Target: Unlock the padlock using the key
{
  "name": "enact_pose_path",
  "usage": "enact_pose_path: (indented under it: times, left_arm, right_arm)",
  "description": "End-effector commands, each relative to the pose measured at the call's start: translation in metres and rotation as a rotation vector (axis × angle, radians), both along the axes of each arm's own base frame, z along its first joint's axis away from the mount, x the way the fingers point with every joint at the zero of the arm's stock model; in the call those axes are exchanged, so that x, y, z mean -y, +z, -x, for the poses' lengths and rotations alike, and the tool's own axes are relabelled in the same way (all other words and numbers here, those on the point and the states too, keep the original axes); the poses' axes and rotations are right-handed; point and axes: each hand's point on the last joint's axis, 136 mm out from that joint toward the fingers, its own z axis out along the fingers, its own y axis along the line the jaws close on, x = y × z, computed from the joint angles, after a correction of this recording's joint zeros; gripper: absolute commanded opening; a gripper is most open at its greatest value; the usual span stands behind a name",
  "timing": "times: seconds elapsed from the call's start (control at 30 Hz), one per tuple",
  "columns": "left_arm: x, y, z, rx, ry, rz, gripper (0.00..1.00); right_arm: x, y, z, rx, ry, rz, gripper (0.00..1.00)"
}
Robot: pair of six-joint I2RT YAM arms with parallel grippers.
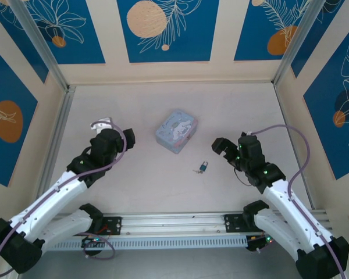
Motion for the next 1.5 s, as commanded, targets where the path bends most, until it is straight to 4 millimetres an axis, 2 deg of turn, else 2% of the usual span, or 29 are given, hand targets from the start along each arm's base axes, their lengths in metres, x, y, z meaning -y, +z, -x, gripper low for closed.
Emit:
enact_pose_path:
  times: [0.0,0.13,0.23,0.4,0.5,0.6,0.7,0.8,0.87,0.93,0.97,1.0,1.07,1.13,1.47]
  left_arm:
    - [-0.035,0.02,-0.008,0.149,0.122,-0.184,1.0]
    - [-0.054,0.014,-0.016,0.148,0.155,-0.28,1.0]
    - [-0.068,-0.002,-0.026,0.14,0.171,-0.354,1.0]
    - [-0.083,-0.041,-0.049,0.093,0.129,-0.443,1.0]
    - [-0.093,-0.071,-0.06,0.088,0.138,-0.417,1.0]
    - [-0.093,-0.097,-0.073,0.092,0.106,-0.378,1.0]
    - [-0.085,-0.107,-0.085,0.097,0.038,-0.391,1.0]
    - [-0.081,-0.12,-0.093,0.109,-0.018,-0.361,1.0]
    - [-0.077,-0.131,-0.096,0.111,-0.054,-0.344,1.0]
    - [-0.074,-0.136,-0.1,0.11,-0.076,-0.34,1.0]
    - [-0.074,-0.138,-0.099,0.086,-0.093,-0.318,1.0]
    - [-0.075,-0.137,-0.102,0.099,-0.094,-0.311,1.0]
    - [-0.076,-0.14,-0.103,0.084,-0.11,-0.285,1.0]
    - [-0.076,-0.14,-0.103,0.078,-0.112,-0.282,1.0]
    - [-0.077,-0.14,-0.103,0.079,-0.112,-0.278,1.0]
  right_arm:
    - [0.041,0.003,-0.019,0.038,-0.137,0.236,1.0]
    - [0.06,0.01,-0.046,0.089,-0.17,0.424,1.0]
    - [0.076,0.009,-0.061,0.098,-0.216,0.532,1.0]
    - [0.087,-0.007,-0.084,0.123,-0.186,0.608,1.0]
    - [0.092,-0.023,-0.099,0.119,-0.146,0.659,1.0]
    - [0.094,-0.029,-0.117,0.157,-0.107,0.685,1.0]
    - [0.088,-0.031,-0.132,0.246,-0.035,0.707,1.0]
    - [0.084,-0.037,-0.137,0.366,0.01,0.688,1.0]
    - [0.082,-0.05,-0.135,0.414,0.041,0.661,0.99]
    - [0.078,-0.055,-0.133,0.484,0.066,0.621,1.0]
    - [0.073,-0.066,-0.133,0.462,0.109,0.618,0.99]
    - [0.068,-0.063,-0.139,0.501,0.12,0.623,1.0]
    - [0.07,-0.07,-0.141,0.423,0.162,0.571,1.0]
    - [0.072,-0.07,-0.142,0.428,0.171,0.524,0.99]
    - [0.071,-0.069,-0.142,0.436,0.164,0.555,0.99]
